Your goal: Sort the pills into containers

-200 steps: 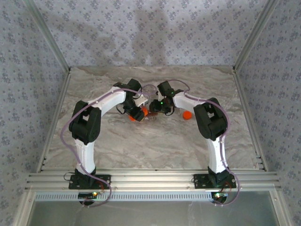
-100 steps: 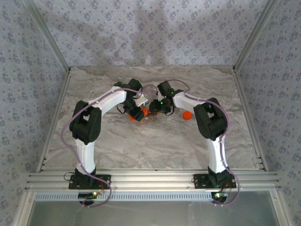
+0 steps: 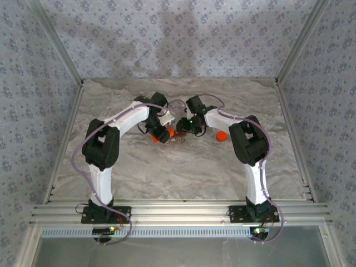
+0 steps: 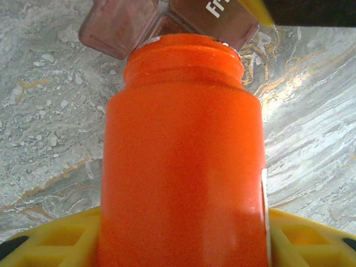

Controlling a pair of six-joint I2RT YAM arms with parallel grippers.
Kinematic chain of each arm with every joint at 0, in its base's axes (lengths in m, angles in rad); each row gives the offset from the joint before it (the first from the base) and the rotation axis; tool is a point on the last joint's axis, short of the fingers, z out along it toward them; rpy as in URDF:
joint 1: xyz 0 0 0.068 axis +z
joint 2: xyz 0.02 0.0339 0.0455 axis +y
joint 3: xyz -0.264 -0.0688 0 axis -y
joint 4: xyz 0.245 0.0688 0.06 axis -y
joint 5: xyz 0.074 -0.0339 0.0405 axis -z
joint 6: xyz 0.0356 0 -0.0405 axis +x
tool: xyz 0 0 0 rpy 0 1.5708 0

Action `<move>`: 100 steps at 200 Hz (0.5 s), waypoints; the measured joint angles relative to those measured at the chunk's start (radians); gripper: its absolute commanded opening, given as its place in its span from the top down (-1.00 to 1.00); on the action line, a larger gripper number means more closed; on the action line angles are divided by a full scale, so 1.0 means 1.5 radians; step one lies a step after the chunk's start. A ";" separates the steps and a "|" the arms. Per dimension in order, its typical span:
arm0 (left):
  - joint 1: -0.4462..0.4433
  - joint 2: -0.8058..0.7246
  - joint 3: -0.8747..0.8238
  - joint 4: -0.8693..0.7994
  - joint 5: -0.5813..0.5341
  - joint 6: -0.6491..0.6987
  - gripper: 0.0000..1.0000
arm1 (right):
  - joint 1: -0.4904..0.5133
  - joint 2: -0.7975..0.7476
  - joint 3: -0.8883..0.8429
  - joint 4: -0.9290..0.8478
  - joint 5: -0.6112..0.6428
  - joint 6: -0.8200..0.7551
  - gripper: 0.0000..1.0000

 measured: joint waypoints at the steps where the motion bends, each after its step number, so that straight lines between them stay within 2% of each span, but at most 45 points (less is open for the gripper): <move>1: 0.000 0.000 0.000 0.000 0.000 0.000 1.00 | 0.000 0.000 0.000 0.000 0.000 0.000 0.02; 100: 0.000 0.000 0.019 -0.014 -0.002 0.007 1.00 | 0.001 0.001 0.002 0.000 0.000 0.000 0.02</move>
